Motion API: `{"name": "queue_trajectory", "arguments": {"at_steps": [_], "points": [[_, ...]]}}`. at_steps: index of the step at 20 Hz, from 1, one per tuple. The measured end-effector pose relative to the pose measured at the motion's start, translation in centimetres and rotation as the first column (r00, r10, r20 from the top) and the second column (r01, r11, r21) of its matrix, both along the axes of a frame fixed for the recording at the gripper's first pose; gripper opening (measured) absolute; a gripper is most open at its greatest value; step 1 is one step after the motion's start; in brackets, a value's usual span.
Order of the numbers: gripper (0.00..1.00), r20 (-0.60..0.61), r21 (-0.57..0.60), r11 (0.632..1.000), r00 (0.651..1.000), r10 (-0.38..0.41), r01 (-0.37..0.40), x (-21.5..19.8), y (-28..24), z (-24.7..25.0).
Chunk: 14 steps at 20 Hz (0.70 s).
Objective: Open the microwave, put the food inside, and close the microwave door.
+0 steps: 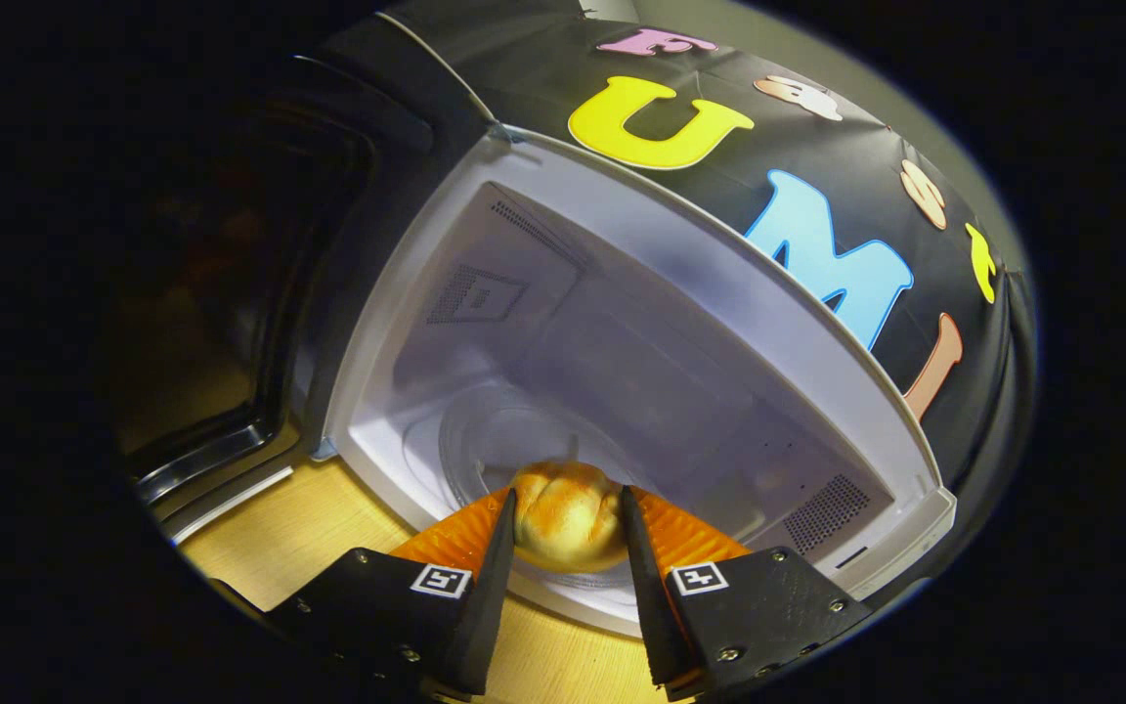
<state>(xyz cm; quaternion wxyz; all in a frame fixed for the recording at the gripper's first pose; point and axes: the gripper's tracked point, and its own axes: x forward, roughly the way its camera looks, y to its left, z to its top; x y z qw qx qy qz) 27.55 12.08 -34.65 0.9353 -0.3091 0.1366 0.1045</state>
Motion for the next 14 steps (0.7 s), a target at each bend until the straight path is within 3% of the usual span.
{"name": "queue_trajectory", "arguments": {"at_steps": [3, 10, 12, 14], "points": [[0.60, -0.010, 0.011, 1.000, 1.000, 0.003, -0.003, 1.3, 0.7, -1.0], [0.85, 0.047, -0.036, 0.999, 0.999, 0.007, -0.005, 2.4, 0.2, -1.1], [0.86, 0.059, -0.037, 0.999, 0.998, -0.004, 0.006, 2.6, -0.3, -0.8], [0.97, 0.049, -0.012, 1.000, 0.999, -0.010, 0.011, 2.6, -0.2, -0.7]]}}
